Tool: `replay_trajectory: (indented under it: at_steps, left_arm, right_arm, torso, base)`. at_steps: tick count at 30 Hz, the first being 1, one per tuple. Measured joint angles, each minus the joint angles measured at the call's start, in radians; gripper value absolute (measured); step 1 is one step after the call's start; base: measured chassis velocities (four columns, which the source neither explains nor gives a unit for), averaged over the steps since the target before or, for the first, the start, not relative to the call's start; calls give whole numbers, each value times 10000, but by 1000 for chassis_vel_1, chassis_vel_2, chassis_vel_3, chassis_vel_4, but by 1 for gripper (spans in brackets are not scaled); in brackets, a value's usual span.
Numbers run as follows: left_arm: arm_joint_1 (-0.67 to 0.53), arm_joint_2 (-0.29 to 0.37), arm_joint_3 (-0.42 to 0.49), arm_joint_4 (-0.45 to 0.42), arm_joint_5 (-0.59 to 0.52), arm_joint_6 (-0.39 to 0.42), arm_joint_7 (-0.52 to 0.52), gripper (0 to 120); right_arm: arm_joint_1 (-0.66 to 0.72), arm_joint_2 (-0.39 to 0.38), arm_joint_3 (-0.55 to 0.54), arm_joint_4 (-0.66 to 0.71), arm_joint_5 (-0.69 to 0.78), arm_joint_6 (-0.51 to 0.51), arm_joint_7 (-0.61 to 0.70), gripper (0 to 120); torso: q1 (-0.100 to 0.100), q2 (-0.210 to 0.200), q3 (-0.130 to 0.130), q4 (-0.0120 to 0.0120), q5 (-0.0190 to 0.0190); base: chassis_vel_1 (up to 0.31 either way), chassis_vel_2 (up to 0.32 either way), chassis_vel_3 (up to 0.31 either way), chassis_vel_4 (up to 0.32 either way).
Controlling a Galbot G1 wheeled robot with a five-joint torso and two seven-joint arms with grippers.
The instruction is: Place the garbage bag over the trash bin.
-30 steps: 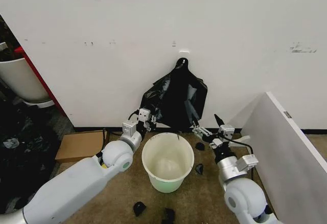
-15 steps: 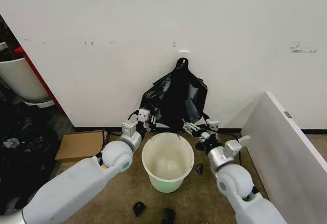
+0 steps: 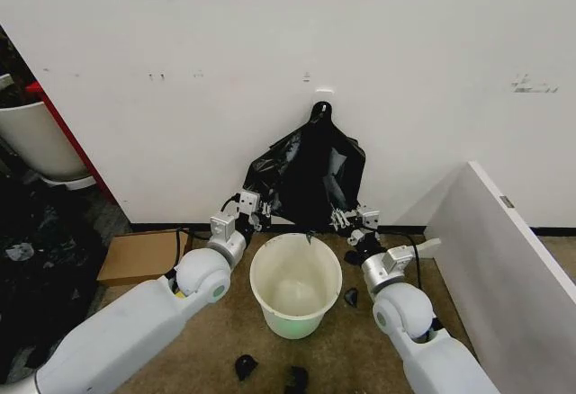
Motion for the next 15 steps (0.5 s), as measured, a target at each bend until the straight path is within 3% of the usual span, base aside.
replay_trajectory:
  at_steps: [7,15]
  left_arm:
    - [143,96,-198,-144,5,-7,0,0]
    - [709,478,-951,-1016,2,17,4,0]
  right_arm:
    - [-157,-27,12,243,0,55,-4,0]
    - [-1024,-270,290,1475,348,-37,-16,0]
  torso:
    - [0,0,-1,0,0]
    - [0,0,-2,-1,0]
  base:
    - [0,0,0,0]
    - [0,0,0,0]
